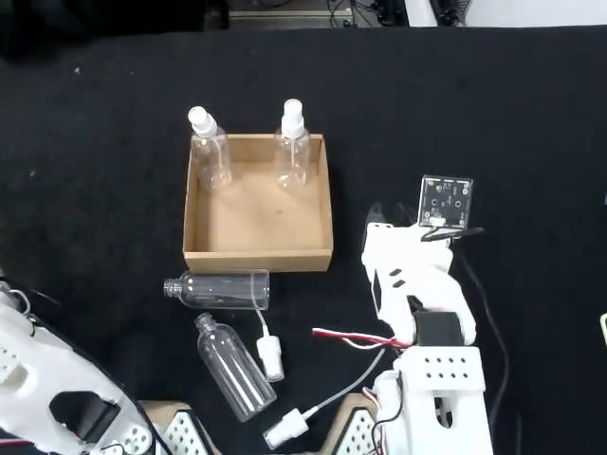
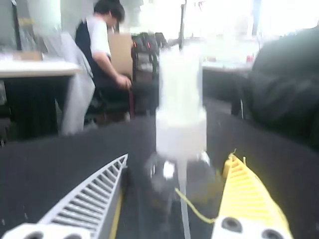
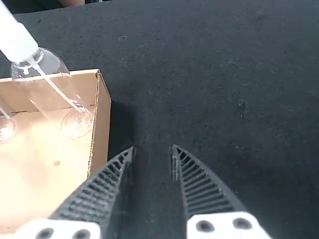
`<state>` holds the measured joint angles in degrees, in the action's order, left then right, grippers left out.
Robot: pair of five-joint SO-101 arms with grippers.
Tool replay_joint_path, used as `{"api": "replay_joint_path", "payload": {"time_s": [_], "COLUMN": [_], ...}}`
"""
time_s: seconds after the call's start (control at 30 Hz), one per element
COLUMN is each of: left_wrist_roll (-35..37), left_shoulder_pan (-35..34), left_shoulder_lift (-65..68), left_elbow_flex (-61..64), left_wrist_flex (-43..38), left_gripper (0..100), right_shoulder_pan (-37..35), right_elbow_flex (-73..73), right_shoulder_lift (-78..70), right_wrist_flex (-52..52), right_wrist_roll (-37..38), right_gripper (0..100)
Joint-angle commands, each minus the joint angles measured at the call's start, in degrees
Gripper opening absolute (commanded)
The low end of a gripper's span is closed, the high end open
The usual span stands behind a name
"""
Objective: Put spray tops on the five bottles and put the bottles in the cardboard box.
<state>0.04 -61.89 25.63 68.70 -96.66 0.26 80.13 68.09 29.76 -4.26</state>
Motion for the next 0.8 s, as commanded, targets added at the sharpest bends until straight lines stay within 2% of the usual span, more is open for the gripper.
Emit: {"api": "replay_joint_path", "payload": {"time_s": [0.0, 0.1, 0.37, 0.77], "left_wrist_roll": [0.0, 0.09, -0.09, -0.09], "left_shoulder_pan": [-0.57, 0.48, 0.66, 2.33], "left_shoulder_lift": [-8.97, -11.34, -11.34, -11.25], "left_elbow_flex": [3.3, 5.32, 1.27, 0.66], "left_wrist_flex": [-1.67, -0.35, 10.55, 11.16], "left_gripper": [27, 27, 27, 27], "right_shoulder_pan": [0.97, 0.97, 0.97, 0.97], "right_elbow_flex": [-0.4, -0.4, -0.4, -0.4], "right_shoulder_lift": [1.8, 1.8, 1.8, 1.8], "right_wrist_flex": [-1.67, -1.67, -1.67, -1.67], "right_wrist_roll": [-0.44, -0.44, -0.44, -0.44], "right_gripper": [8.1, 8.1, 8.1, 8.1]}}
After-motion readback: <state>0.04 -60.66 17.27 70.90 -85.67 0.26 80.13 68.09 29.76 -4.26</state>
